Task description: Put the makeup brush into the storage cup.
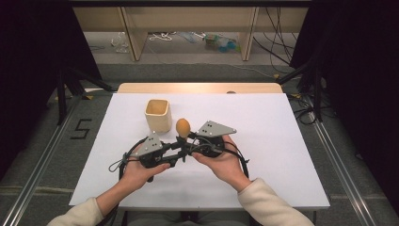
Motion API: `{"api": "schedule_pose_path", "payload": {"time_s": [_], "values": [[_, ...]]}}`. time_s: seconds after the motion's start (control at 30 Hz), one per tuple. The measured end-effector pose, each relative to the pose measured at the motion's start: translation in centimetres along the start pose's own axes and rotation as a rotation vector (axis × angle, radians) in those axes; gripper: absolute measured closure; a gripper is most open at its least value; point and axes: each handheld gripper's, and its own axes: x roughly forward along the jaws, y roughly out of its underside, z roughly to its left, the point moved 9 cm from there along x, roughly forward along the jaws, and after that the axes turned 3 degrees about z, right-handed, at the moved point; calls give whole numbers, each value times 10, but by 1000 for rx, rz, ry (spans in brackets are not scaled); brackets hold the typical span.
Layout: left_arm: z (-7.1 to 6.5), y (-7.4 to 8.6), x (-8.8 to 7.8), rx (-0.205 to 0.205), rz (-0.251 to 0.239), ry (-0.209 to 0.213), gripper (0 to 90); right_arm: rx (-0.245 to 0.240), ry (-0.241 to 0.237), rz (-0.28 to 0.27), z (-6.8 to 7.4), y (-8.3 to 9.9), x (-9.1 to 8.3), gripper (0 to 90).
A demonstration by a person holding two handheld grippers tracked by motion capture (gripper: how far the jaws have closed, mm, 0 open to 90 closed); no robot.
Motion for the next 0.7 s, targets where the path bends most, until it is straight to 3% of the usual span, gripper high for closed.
{"api": "schedule_pose_path", "payload": {"time_s": [0.33,0.6,0.7], "values": [[1,1,1,13,-1,-9,730,9,-3,-13,3,-1,1,665],[3,0,-2,17,8,-10,740,30,-20,-23,4,-2,1,663],[4,-2,-4,15,5,-16,741,42,-2,-38,3,-4,1,639]]}}
